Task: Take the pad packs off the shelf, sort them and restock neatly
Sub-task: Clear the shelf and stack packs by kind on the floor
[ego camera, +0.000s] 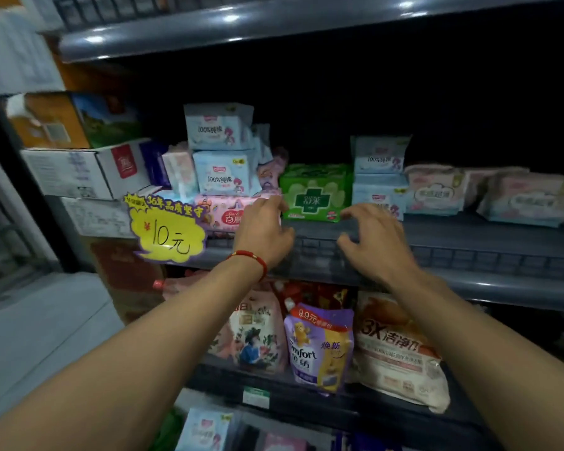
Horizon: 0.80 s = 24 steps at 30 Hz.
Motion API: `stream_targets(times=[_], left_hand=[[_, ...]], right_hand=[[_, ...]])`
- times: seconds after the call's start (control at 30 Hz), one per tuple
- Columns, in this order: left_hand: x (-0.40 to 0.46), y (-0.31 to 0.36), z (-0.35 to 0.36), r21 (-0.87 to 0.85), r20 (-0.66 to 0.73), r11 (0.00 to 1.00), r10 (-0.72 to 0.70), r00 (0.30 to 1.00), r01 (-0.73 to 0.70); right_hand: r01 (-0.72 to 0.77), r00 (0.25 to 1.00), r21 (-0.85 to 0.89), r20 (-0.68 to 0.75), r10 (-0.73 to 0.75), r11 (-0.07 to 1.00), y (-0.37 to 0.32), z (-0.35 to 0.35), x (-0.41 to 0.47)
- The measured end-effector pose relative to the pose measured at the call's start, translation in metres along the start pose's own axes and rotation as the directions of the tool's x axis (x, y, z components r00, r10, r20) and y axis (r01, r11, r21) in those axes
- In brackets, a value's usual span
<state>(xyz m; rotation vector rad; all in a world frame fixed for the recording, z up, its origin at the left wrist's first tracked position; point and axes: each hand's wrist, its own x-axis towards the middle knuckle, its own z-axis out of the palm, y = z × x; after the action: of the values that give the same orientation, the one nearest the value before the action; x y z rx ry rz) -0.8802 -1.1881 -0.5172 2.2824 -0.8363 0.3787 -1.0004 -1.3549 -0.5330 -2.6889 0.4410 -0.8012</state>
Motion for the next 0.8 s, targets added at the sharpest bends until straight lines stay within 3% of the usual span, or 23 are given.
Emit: stream_targets(times=[0.1,0.23,0.43,0.5,0.6,0.67,0.8], left_hand=[[0.010,0.017,0.021,0.050,0.033,0.986,0.155,0.987,-0.157],[0.036,0.051,0.057,0.070,0.030,0.965,0.252,0.967,-0.253],[0.080,0.087,0.107,0.154,0.211,0.919,0.327,0.921,-0.362],[0.091,0.093,0.118,0.179,0.292,0.888,0.364,0.884,-0.425],[0.101,0.093,0.130,0.196,0.350,0.865,0.379,0.857,-0.463],[0.099,0.093,0.132,0.257,0.298,0.846,0.391,0.871,-0.468],[0.087,0.095,0.130,0.445,0.209,0.771,0.407,0.889,-0.457]], right_hand=[[-0.097,0.995,-0.088,-0.019,0.096,0.991,0.019,-0.007,0.019],[-0.221,0.972,-0.149,0.041,0.230,0.964,0.073,-0.024,0.044],[-0.148,0.959,-0.127,0.225,0.174,0.981,0.115,-0.025,0.076],[-0.138,0.974,-0.109,0.164,0.154,0.984,0.118,-0.017,0.075],[-0.063,0.995,-0.218,0.057,0.077,0.974,0.120,-0.014,0.067],[-0.024,1.000,-0.233,0.007,0.026,0.972,0.121,-0.018,0.067],[-0.053,0.989,-0.067,-0.139,0.044,0.996,0.122,-0.024,0.079]])
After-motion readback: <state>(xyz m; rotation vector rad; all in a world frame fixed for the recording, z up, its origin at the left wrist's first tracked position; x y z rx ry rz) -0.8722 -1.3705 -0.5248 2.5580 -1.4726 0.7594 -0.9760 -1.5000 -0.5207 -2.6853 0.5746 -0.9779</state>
